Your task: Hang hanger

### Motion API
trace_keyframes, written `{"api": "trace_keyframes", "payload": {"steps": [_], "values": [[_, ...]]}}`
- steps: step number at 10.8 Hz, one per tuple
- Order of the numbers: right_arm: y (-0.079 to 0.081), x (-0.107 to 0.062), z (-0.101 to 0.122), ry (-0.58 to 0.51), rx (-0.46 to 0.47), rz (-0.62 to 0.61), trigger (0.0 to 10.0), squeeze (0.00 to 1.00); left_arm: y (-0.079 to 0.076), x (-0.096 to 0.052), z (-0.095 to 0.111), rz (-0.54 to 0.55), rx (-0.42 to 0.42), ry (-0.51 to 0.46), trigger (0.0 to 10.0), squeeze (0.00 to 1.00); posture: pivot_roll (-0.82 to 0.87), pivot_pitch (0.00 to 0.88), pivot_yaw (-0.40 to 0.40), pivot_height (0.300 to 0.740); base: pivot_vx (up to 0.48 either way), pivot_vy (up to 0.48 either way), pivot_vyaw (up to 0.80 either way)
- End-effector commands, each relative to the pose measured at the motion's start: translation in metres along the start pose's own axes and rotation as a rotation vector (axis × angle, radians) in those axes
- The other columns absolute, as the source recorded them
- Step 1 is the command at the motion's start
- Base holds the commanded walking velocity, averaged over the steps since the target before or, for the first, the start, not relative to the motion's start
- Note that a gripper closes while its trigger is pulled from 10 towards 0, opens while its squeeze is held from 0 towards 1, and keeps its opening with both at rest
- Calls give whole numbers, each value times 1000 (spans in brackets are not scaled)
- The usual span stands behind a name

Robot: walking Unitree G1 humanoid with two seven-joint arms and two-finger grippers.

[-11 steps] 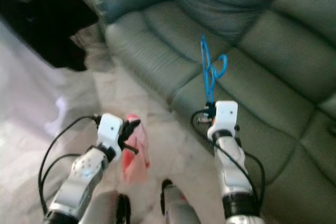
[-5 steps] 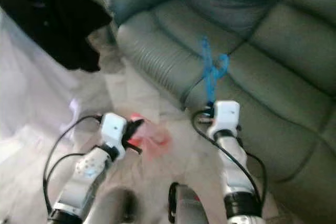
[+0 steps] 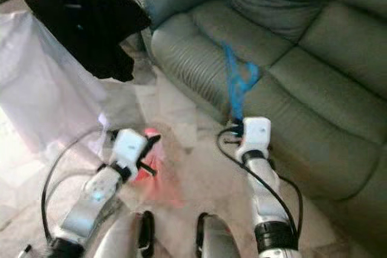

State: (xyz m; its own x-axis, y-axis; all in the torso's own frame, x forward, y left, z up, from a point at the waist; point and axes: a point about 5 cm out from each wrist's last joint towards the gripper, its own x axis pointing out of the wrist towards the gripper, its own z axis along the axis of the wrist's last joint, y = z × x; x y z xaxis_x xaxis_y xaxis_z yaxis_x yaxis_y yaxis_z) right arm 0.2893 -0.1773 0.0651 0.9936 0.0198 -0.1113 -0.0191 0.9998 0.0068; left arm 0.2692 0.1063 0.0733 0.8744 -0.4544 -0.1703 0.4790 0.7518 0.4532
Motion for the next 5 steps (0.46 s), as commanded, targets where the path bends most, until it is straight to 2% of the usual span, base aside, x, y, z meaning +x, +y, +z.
{"api": "trace_keyframes", "payload": {"steps": [1,2,3,4,5], "values": [[-2,-1,0,0,7,-2,10000,0,13,2,5,49,197,-23,10000,0,-7,216,-32,740,0,0,0],[-2,0,0,-3,2,-4,10000,0,39,8,13,179,165,-33,10000,0,-4,210,-30,740,0,0,0],[-1,1,0,-7,0,-4,10000,0,43,11,17,84,2,-71,10000,0,0,205,-27,740,0,0,0],[1,2,1,-9,0,2,10000,0,24,3,-14,-306,315,81,10000,0,4,206,-28,740,0,0,0],[3,3,0,-10,0,4,10000,0,59,-1,-59,-274,662,386,10000,0,4,201,-21,740,0,0,0]]}}
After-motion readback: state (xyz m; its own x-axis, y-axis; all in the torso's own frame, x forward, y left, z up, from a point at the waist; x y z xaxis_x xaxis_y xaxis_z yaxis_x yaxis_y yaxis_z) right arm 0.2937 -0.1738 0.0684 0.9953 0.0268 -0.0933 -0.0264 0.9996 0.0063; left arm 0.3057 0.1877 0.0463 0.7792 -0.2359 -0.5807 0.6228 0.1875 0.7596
